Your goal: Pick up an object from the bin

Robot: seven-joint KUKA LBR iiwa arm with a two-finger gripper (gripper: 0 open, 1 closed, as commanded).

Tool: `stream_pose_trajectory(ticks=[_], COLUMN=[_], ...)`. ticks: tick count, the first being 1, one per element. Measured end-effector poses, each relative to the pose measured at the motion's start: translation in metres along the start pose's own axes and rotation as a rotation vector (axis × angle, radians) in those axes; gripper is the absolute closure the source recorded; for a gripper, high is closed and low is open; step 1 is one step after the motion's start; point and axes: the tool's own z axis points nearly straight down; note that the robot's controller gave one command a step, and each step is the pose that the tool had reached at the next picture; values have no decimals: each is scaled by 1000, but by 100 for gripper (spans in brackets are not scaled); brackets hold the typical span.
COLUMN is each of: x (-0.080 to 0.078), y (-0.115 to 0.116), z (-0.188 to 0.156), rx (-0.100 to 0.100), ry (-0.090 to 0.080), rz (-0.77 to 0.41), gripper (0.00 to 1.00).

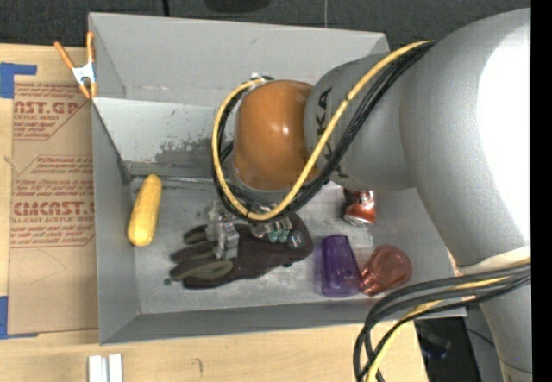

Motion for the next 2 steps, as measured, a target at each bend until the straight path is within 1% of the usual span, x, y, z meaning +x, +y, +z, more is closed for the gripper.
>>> stream_pose_trajectory(ticks=[1,2], x=[0,-40], y=[0,7], z=[0,-151], rx=[0,2], ry=[0,-6], rz=[0,-26], gripper=[100,100])
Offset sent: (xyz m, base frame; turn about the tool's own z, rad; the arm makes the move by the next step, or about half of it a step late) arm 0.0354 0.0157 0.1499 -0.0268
